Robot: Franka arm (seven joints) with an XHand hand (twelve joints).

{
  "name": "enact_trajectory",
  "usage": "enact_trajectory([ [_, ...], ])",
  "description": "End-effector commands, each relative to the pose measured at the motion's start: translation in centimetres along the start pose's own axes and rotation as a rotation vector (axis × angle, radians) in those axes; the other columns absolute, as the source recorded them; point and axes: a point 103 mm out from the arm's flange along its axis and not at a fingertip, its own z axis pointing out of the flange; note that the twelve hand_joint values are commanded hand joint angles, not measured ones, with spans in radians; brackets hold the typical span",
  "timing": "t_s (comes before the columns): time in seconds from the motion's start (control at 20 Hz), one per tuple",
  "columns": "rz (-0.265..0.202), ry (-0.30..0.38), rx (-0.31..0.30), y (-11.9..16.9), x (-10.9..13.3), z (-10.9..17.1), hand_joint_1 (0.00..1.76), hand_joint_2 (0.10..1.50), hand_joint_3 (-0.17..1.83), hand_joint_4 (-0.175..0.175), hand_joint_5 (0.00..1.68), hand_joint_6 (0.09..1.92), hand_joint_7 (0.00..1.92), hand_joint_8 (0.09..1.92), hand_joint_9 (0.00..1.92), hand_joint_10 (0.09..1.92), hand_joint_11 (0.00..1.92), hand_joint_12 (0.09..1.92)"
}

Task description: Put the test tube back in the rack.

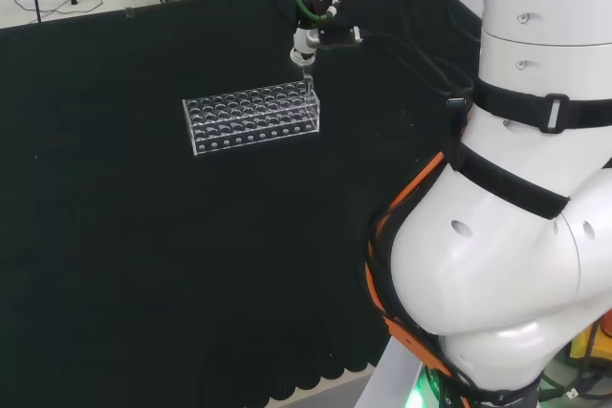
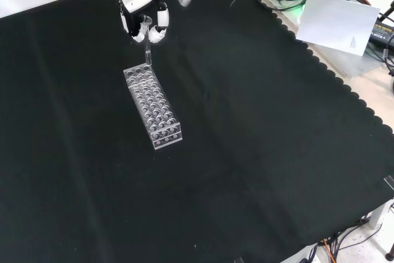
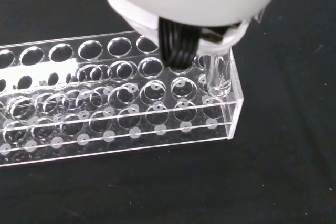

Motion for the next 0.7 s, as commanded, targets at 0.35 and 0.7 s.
enact_trajectory([
  [0.35,-0.006,0.003,0.001,0.3,0.7,0.5,1.33,0.51,0.89,-0.175,1.32,0.65,1.37,0.67,1.56,0.81,1.30,1.04],
  [0.7,-0.011,-0.001,0.004,0.8,1.1,0.3,1.33,0.51,0.89,-0.175,1.32,0.65,1.37,0.67,1.56,0.81,1.30,1.04],
])
